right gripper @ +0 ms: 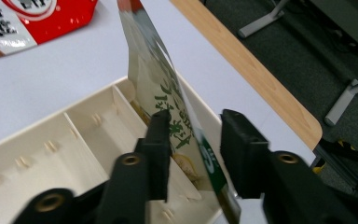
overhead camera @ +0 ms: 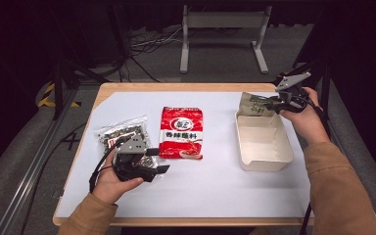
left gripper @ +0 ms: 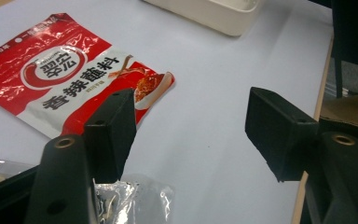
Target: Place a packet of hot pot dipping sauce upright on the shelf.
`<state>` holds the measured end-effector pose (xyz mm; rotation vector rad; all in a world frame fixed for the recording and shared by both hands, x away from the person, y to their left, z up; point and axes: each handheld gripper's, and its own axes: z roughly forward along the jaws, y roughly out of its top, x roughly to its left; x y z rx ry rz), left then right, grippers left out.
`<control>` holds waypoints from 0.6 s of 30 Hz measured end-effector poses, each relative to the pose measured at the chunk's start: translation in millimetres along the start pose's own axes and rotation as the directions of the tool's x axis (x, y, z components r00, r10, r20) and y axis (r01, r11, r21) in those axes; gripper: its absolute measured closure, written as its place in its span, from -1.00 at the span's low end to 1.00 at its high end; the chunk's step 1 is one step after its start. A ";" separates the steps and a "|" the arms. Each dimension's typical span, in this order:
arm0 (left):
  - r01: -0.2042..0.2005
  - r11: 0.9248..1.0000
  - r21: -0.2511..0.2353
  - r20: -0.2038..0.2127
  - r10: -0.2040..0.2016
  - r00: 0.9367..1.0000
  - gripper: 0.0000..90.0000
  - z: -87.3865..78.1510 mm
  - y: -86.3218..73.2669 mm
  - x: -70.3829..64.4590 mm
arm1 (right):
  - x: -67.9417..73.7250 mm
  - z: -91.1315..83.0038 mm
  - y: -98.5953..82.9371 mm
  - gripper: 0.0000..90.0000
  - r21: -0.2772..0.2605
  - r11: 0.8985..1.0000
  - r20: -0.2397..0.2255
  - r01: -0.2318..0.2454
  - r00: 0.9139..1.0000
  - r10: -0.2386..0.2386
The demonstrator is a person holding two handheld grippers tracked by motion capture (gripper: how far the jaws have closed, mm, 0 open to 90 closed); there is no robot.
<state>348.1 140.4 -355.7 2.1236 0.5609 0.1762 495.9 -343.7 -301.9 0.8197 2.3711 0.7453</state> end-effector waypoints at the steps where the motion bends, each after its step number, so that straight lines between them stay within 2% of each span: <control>1: 0.003 1.000 -0.001 -0.003 -0.003 1.000 -0.27 -0.1 -0.1 0.4 | 0.7 -2.0 0.7 0.28 -0.010 1.000 0.007 0.001 1.000 -0.001; 3: 0.010 1.000 -0.009 -0.010 -0.010 1.000 -0.29 -0.3 -0.5 2.2 | 3.5 -7.3 2.3 0.18 -0.040 0.999 0.005 -0.005 1.000 0.005; 7: 0.017 1.000 -0.017 -0.028 -0.018 0.999 -0.32 -1.6 -1.6 5.8 | 8.3 -14.7 5.3 0.13 -0.073 0.997 0.015 0.005 1.000 -0.004; 9: 0.028 0.999 -0.018 -0.036 -0.029 0.999 -0.35 -2.7 -2.5 8.1 | 14.1 -24.7 8.9 0.04 -0.120 0.993 0.031 0.005 1.000 -0.001; 14: 0.033 0.999 -0.010 -0.066 -0.034 0.997 -0.38 -4.8 -4.1 11.0 | 23.9 -35.2 11.6 -0.01 -0.150 0.989 0.064 0.012 0.998 -0.003; 18: 0.049 0.999 -0.017 -0.077 -0.050 0.996 -0.40 -7.2 -5.2 13.5 | 35.3 -44.7 12.4 -0.02 -0.188 0.982 0.044 -0.001 0.999 0.009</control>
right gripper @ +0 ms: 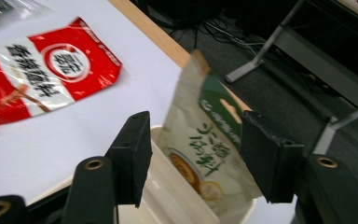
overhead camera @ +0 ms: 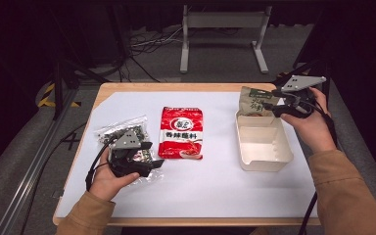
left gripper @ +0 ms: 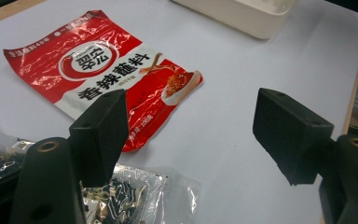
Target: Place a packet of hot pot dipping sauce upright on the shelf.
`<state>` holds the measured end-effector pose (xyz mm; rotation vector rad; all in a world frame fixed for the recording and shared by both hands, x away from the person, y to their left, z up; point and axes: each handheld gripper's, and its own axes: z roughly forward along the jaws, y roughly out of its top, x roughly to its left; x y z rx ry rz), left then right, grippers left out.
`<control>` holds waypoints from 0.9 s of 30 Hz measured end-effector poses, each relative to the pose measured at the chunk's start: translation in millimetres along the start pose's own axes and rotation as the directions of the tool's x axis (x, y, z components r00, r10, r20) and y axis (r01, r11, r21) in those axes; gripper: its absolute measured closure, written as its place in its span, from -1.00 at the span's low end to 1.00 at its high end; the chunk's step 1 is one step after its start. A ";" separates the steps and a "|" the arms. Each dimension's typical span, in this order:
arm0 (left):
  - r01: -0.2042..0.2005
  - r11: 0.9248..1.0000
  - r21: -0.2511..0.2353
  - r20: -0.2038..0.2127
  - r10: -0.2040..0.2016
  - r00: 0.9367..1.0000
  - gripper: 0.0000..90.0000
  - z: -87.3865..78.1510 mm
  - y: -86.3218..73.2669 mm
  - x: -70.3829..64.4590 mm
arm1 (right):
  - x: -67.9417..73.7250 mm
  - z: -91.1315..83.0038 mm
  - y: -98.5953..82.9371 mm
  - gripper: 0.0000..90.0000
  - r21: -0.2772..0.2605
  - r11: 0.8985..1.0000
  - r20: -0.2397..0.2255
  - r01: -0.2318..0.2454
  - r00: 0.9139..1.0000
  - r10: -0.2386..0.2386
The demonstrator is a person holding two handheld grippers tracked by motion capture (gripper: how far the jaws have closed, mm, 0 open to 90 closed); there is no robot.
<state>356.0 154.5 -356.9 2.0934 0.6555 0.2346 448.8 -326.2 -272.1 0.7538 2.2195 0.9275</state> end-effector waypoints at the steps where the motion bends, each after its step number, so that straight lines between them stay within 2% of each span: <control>1: 0.001 1.000 -0.001 -0.003 -0.001 1.000 -0.40 -0.6 -0.1 0.9 | 4.2 -2.4 0.5 -0.02 -0.007 1.000 -0.015 -0.009 1.000 0.009; 6: 0.001 1.000 -0.011 -0.028 -0.001 1.000 -0.42 -3.4 -1.7 5.0 | 23.8 -10.6 1.9 -0.01 -0.026 0.998 -0.044 -0.054 0.998 0.053; 8: 0.003 1.000 -0.018 -0.031 -0.004 1.000 -0.44 -4.6 -2.2 6.9 | 33.1 -13.3 1.2 -0.01 -0.050 0.996 -0.064 -0.071 0.996 0.068; 13: 0.031 0.999 -0.038 -0.063 -0.033 0.997 -0.44 -10.2 -3.4 12.4 | 54.0 -19.4 -3.7 -0.01 -0.085 0.989 -0.124 -0.124 0.986 0.113; 15: 0.043 0.998 -0.036 -0.088 -0.046 0.995 -0.44 -12.1 -3.7 14.1 | 59.6 -20.6 -5.7 -0.01 -0.090 0.987 -0.137 -0.133 0.983 0.120; 17: 0.058 0.997 -0.045 -0.089 -0.062 0.994 -0.45 -13.9 -4.2 16.1 | 67.1 -21.6 -8.0 -0.01 -0.080 0.989 -0.122 -0.127 0.986 0.117; 22: 0.054 0.997 -0.052 -0.099 -0.059 0.993 -0.46 -17.0 -5.1 19.7 | 79.0 -22.9 -11.7 0.03 -0.090 0.986 -0.157 -0.140 0.980 0.125; 25: 0.066 0.998 -0.024 -0.135 -0.069 0.988 -0.45 -16.2 -5.1 19.2 | 85.4 -23.1 -13.8 -0.03 -0.100 0.983 -0.175 -0.157 0.975 0.138; 27: 0.067 0.998 -0.017 -0.146 -0.069 0.987 -0.45 -16.5 -4.5 19.8 | 91.2 -22.9 -15.2 -0.03 -0.099 0.984 -0.156 -0.145 0.979 0.129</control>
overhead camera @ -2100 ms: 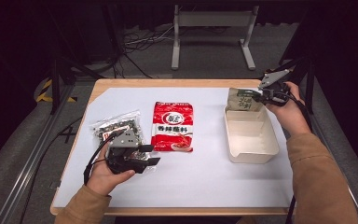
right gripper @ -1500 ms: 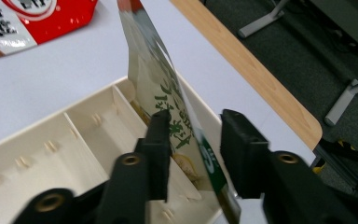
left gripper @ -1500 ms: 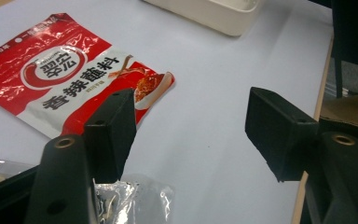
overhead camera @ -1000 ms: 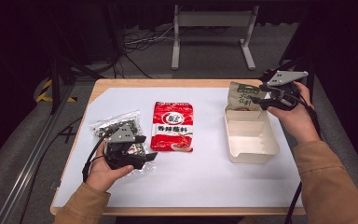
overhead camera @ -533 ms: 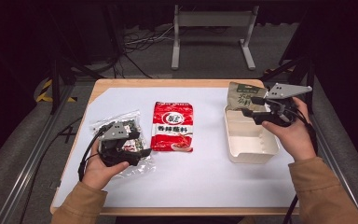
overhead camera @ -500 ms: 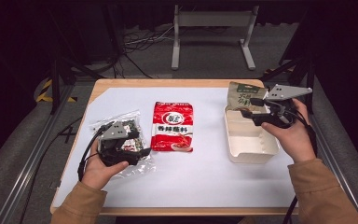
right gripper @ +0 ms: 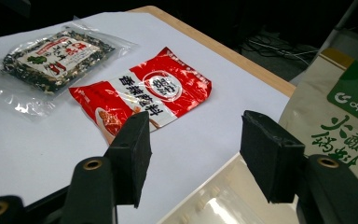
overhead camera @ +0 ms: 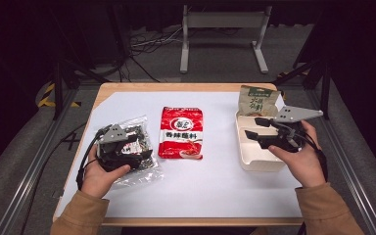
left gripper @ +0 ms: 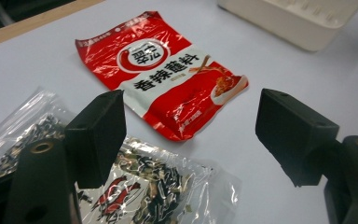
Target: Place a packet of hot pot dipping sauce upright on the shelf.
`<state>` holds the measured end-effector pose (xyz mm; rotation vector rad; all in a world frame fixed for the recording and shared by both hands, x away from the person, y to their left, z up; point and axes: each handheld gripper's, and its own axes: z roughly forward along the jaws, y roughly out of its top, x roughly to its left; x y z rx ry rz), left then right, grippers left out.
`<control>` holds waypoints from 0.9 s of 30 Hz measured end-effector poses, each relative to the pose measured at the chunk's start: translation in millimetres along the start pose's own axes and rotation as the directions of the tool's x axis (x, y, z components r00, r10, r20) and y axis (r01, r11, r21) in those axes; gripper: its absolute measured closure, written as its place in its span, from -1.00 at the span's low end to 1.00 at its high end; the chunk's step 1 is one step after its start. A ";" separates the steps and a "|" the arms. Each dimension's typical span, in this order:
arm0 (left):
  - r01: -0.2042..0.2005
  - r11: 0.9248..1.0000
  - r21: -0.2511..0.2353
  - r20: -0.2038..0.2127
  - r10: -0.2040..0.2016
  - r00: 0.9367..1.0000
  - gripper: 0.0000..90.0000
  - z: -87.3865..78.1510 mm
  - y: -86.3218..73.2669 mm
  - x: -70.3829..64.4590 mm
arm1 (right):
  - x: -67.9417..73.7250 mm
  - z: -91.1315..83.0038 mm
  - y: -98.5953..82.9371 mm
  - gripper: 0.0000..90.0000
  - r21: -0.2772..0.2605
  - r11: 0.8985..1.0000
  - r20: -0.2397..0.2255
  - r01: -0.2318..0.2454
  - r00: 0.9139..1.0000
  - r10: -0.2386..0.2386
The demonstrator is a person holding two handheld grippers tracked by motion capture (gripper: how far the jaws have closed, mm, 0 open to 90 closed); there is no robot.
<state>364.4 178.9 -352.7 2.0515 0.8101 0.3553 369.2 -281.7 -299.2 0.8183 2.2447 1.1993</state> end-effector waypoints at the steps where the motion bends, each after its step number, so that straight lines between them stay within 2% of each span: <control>1: 0.008 1.000 -0.002 -0.001 -0.008 1.000 -0.45 -0.7 0.5 0.2 | 3.2 0.3 -1.0 -0.03 0.000 1.000 -0.005 0.002 1.000 -0.002; 6: -0.011 1.000 -0.006 -0.013 0.011 1.000 -0.40 -4.1 0.7 3.7 | 17.8 4.4 -7.0 -0.05 -0.020 1.000 -0.074 -0.016 0.997 0.014; 10: 0.003 1.000 -0.007 -0.014 -0.003 1.000 -0.37 -7.4 0.4 7.7 | 24.7 8.5 -9.1 -0.05 -0.015 1.000 -0.111 -0.019 0.994 0.017; 12: -0.003 1.000 -0.008 -0.014 0.003 1.000 -0.36 -10.1 0.5 11.2 | 28.5 10.7 -10.0 -0.05 -0.017 1.000 -0.131 -0.016 0.991 0.014; 13: 0.000 1.000 -0.003 -0.019 0.000 1.000 -0.35 -11.6 0.3 12.3 | 29.6 11.4 -10.2 -0.05 -0.017 1.000 -0.136 -0.016 0.991 0.014; 14: -0.014 1.000 -0.003 -0.030 0.014 0.999 -0.35 -12.7 0.2 13.8 | 31.5 12.5 -10.5 -0.05 -0.014 1.000 -0.147 -0.014 0.989 0.011; 16: -0.004 1.000 0.002 -0.041 0.004 0.999 -0.35 -14.7 -0.4 14.3 | 35.0 13.6 -10.7 -0.06 -0.015 1.000 -0.166 -0.005 0.986 0.003; 17: -0.011 1.000 0.001 -0.052 0.011 0.999 -0.36 -16.1 -0.5 15.9 | 36.3 14.1 -10.8 -0.06 -0.015 1.000 -0.172 -0.003 0.985 0.000; 23: 0.005 1.000 -0.013 -0.041 -0.006 0.999 -0.36 -19.3 -0.4 19.9 | 43.2 20.7 -12.6 -0.07 0.000 1.000 -0.197 0.009 0.980 -0.009; 27: 0.010 1.000 -0.017 -0.074 -0.011 0.997 -0.36 -22.3 -0.2 27.4 | 47.5 25.6 -14.2 -0.08 0.005 1.000 -0.211 0.018 0.977 -0.017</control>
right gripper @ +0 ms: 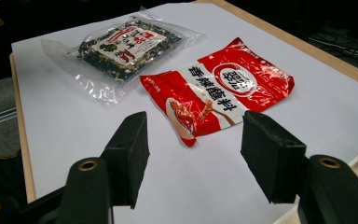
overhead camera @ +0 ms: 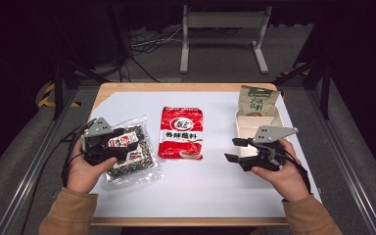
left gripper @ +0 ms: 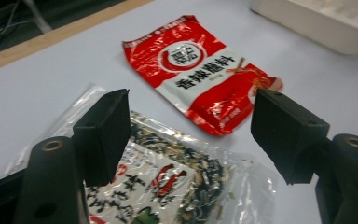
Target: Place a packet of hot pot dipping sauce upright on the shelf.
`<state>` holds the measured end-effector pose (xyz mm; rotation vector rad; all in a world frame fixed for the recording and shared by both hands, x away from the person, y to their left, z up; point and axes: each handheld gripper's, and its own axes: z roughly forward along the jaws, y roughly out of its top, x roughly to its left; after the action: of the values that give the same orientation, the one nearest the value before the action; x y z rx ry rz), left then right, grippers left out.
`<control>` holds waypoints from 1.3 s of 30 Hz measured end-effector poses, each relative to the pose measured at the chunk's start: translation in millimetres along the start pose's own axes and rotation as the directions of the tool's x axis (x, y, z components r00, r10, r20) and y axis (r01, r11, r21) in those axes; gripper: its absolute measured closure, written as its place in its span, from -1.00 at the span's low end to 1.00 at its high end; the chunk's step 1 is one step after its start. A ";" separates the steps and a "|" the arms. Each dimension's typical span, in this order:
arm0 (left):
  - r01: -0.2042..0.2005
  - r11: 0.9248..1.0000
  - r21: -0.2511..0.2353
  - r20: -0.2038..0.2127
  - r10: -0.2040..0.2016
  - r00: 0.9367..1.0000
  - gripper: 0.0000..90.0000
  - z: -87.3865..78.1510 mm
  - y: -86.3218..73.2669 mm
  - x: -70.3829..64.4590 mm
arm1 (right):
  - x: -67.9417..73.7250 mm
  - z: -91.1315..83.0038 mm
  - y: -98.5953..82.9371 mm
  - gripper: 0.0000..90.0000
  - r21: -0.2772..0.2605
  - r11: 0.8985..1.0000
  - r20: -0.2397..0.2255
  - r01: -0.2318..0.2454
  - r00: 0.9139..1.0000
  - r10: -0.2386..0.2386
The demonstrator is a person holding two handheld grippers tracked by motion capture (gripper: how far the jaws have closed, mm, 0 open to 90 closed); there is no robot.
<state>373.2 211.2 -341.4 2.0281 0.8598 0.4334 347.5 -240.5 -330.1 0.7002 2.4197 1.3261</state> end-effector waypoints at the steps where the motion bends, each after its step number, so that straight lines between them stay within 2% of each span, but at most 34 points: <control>1: 0.008 1.000 -0.003 -0.019 -0.008 1.000 -0.36 -1.5 -0.7 4.8 | 0.0 0.0 0.0 -0.08 0.000 1.000 0.000 0.000 1.000 0.000; 6: 0.042 0.999 0.000 -0.059 -0.042 0.997 -0.36 -3.9 -8.1 23.1 | 3.3 4.9 -0.6 -0.08 -0.001 1.000 -0.011 0.009 1.000 -0.009; 12: 0.051 0.999 -0.011 -0.065 -0.052 0.997 -0.40 1.7 -5.4 30.5 | 3.2 9.7 -3.8 -0.08 0.006 1.000 -0.012 0.007 1.000 -0.007; 14: 0.049 0.999 -0.018 -0.045 -0.049 0.998 -0.38 6.2 -1.8 33.1 | 3.1 11.3 -4.5 -0.09 0.006 1.000 -0.012 0.005 1.000 -0.005; 18: 0.086 0.996 -0.016 -0.006 -0.087 0.996 -0.39 21.6 8.2 38.9 | 4.3 15.4 -5.5 -0.10 0.012 1.000 -0.017 0.011 1.000 -0.010; 21: 0.078 0.997 -0.007 -0.019 -0.078 0.997 -0.40 36.1 18.4 42.6 | 4.6 17.9 -7.0 -0.10 0.016 1.000 -0.025 0.013 1.000 -0.012; 22: 0.078 0.997 -0.007 -0.019 -0.078 0.997 -0.40 36.1 18.4 42.6 | 4.6 17.9 -7.0 -0.10 0.016 1.000 -0.025 0.013 1.000 -0.012; 25: 0.075 0.997 -0.015 -0.014 -0.075 0.997 -0.41 50.9 26.5 46.2 | 4.1 18.9 -8.7 -0.10 0.017 1.000 -0.031 0.013 0.999 -0.012; 28: 0.060 0.998 -0.005 -0.023 -0.060 0.998 -0.40 64.4 32.1 50.6 | 3.8 19.7 -10.2 -0.10 0.018 1.000 -0.033 0.012 0.999 -0.012; 30: 0.068 0.998 0.009 -0.019 -0.068 0.998 -0.40 73.4 35.3 53.1 | 3.7 20.8 -11.4 -0.10 0.019 1.000 -0.036 0.013 0.999 -0.012; 31: 0.074 0.997 0.008 -0.014 -0.074 0.997 -0.40 77.9 36.7 54.2 | 3.7 21.4 -12.1 -0.10 0.021 1.000 -0.036 0.013 0.999 -0.012; 33: 0.080 0.996 -0.032 0.003 -0.080 0.997 -0.38 87.3 37.9 57.6 | 3.1 22.9 -13.7 -0.10 0.024 1.000 -0.036 0.013 0.999 -0.012; 34: 0.080 0.996 -0.032 0.003 -0.080 0.997 -0.36 87.3 37.9 57.6 | 2.6 23.6 -14.4 -0.10 0.027 1.000 -0.036 0.013 0.999 -0.012; 35: 0.105 0.994 -0.026 0.042 -0.104 0.994 -0.36 94.1 40.7 61.3 | 2.6 23.6 -14.4 -0.10 0.027 1.000 -0.036 0.013 0.999 -0.012; 36: 0.122 0.992 -0.014 0.058 -0.121 0.991 -0.35 98.7 43.1 62.1 | 1.8 24.4 -15.6 -0.10 0.029 1.000 -0.035 0.006 0.999 -0.005; 39: 0.105 0.994 0.016 0.042 -0.105 0.994 -0.34 110.8 52.2 63.5 | 1.8 24.1 -16.2 -0.10 0.026 1.000 -0.035 0.003 0.999 -0.002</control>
<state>503.7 171.4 -361.7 1.9868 0.9407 0.3255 353.0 -230.0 -356.6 0.6865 2.4685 1.3185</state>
